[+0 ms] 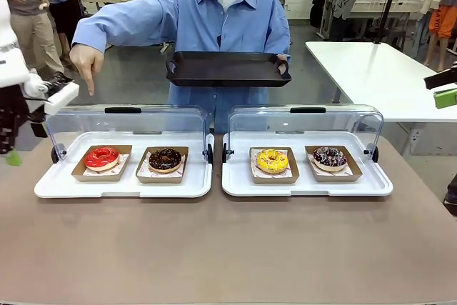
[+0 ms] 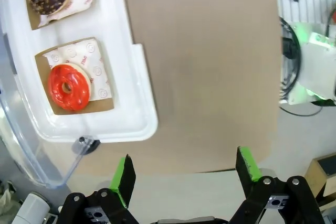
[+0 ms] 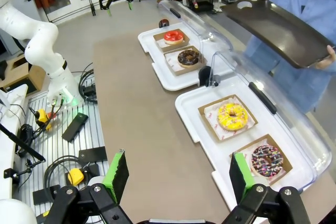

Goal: Provide the desired donut to the person.
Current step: Pick up and lift the Paper togo box containing the Donut pointed at by the person.

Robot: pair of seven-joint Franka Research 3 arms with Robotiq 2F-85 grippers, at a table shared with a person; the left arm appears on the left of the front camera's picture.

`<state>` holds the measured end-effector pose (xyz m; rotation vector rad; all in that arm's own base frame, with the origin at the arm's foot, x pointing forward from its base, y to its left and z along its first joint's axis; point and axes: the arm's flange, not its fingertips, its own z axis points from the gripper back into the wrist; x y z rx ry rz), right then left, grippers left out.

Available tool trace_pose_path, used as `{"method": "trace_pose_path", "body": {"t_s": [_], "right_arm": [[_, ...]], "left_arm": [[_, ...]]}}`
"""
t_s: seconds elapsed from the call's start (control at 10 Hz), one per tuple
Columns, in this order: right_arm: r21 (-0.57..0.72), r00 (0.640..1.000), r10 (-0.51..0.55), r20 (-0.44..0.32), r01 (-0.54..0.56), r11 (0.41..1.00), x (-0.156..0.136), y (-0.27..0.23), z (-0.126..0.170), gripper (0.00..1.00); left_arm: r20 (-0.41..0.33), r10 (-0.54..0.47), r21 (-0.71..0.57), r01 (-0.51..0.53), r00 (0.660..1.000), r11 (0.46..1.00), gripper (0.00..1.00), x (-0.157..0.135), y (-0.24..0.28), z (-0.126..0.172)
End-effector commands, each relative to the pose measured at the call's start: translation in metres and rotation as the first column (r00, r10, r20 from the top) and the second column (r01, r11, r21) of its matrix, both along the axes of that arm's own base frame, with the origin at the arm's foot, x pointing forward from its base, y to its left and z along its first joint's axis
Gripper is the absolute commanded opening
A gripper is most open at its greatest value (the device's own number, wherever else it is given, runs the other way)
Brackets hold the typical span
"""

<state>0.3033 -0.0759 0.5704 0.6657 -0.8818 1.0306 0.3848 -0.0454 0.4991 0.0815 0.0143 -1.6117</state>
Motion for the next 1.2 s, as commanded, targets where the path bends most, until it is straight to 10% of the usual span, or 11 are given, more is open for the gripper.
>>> {"method": "trace_pose_path", "body": {"t_s": [0.0,0.4,1.1], "right_arm": [[0.018,1.0,0.014,0.02,-0.014,1.0,0.003,0.0,-0.001,1.0],[0.018,1.0,0.014,0.02,-0.014,1.0,0.003,0.0,-0.001,1.0],[0.018,1.0,0.014,0.02,-0.014,1.0,0.003,0.0,-0.001,1.0]], "left_arm": [[0.098,-0.002,0.032,-0.001,0.995,0.999,1.0,0.026,-0.009,-0.043],[0.084,-0.031,0.03,0.029,0.996,0.999,1.0,0.058,-0.025,-0.114],[0.064,-0.044,0.002,0.043,0.997,0.999,1.0,0.061,-0.027,-0.126]]}}
